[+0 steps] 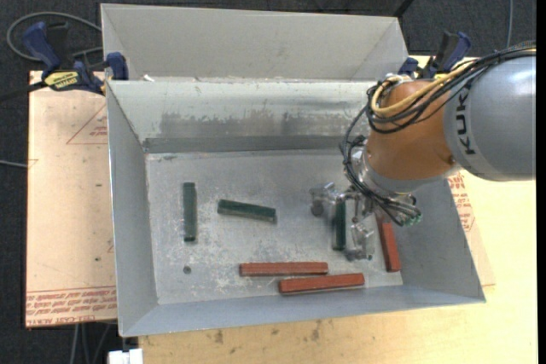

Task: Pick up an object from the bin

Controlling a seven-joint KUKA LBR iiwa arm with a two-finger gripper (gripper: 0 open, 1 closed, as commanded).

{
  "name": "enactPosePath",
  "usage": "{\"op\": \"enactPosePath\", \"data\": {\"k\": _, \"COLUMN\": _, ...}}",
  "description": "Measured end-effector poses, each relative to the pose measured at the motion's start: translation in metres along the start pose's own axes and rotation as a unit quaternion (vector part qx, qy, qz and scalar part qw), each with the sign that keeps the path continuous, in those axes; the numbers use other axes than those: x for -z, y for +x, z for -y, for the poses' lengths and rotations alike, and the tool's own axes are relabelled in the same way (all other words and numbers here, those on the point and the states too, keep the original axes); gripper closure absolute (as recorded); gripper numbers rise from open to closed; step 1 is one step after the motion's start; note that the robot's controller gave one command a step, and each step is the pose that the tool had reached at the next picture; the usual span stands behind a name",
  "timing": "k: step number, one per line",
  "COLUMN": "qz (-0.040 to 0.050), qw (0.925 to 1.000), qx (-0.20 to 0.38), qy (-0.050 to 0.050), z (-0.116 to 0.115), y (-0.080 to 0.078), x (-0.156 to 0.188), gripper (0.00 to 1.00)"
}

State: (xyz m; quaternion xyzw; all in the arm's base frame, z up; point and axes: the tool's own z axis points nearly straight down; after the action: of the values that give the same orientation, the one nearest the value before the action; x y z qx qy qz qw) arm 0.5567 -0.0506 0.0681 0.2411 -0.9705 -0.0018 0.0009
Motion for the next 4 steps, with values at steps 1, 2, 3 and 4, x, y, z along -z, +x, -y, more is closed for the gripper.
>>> {"op": "enactPosePath", "data": {"k": 1, "qz": 0.0034, "qw": 1.0, "qx": -0.003, "qy": 0.003, "z": 0.02, "y": -0.002, "x": 0.034, "gripper": 0.0}}
{"op": "enactPosePath", "data": {"k": 2, "qz": 0.0026, "qw": 0.996, "qx": 0.089, "qy": 0.002, "z": 0.009, "y": -0.021, "x": 0.032, "gripper": 0.0}}
{"op": "enactPosePath", "data": {"k": 3, "qz": 0.0005, "qw": 0.9668, "qx": 0.255, "qy": 0.001, "z": 0.011, "y": -0.019, "x": 0.001, "gripper": 0.0}}
{"op": "enactPosePath", "data": {"k": 4, "qz": 0.001, "qw": 0.9672, "qx": 0.254, "qy": 0.002, "z": 0.011, "y": -0.02, "x": 0.001, "gripper": 0.0}}
